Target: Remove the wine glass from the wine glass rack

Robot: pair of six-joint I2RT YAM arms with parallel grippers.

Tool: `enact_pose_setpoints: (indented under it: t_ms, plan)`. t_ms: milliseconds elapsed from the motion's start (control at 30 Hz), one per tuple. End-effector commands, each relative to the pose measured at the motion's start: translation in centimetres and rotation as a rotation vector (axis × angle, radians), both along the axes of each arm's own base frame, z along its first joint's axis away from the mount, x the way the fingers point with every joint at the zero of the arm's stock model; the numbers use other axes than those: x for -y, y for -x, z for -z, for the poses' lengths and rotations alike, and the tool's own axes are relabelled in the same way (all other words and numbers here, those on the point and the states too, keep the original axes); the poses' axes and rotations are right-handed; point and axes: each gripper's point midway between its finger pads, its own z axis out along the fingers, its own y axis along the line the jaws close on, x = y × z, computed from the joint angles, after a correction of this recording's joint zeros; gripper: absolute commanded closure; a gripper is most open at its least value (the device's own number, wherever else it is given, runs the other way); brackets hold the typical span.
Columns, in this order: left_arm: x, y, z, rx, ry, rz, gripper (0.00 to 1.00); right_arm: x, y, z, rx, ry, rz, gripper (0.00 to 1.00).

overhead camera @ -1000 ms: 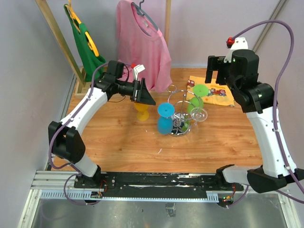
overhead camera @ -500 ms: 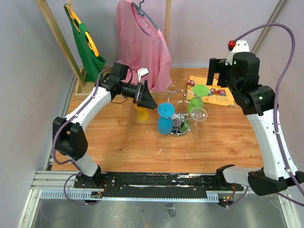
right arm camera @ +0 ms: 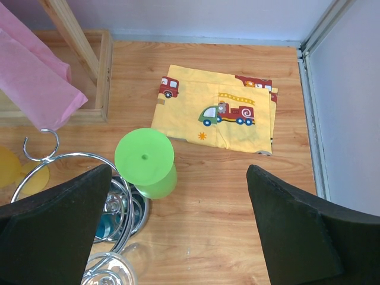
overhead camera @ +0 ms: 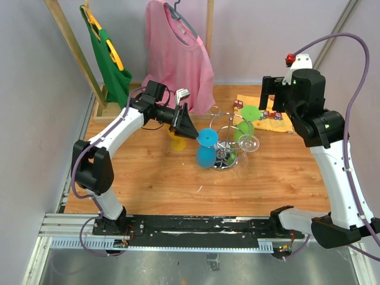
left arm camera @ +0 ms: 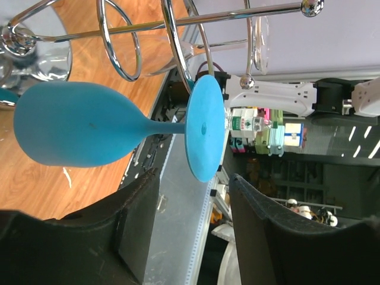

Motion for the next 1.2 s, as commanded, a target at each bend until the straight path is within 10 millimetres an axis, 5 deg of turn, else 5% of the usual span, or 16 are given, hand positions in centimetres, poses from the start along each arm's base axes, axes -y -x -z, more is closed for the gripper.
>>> enact_pose_setpoints:
  t_ms: [0,700,900,1100,1167]
  plan:
    - [0.7,0.7,-1.5,-0.034,0.035,0.042,0.46,0.9,0.7,-0.1,0.007,-0.01,0.032,0.02]
    - [1.4,1.4,-0.9,-0.075,0.027,0.064,0.56,1.3,1.5,0.7,-0.001,-0.009,0.043,0.02]
    - [1.4,1.5,-0.8,-0.084,0.027,0.066,0.71,1.3,1.5,0.9,-0.004,-0.011,0.044,0.02]
    - [1.4,1.6,-0.7,-0.097,0.027,0.068,0.99,1.2,1.4,0.9,-0.003,-0.011,0.039,0.02]
    - [1.4,1.6,-0.7,-0.104,0.03,0.071,1.0,1.2,1.4,1.0,-0.005,-0.01,0.038,0.02]
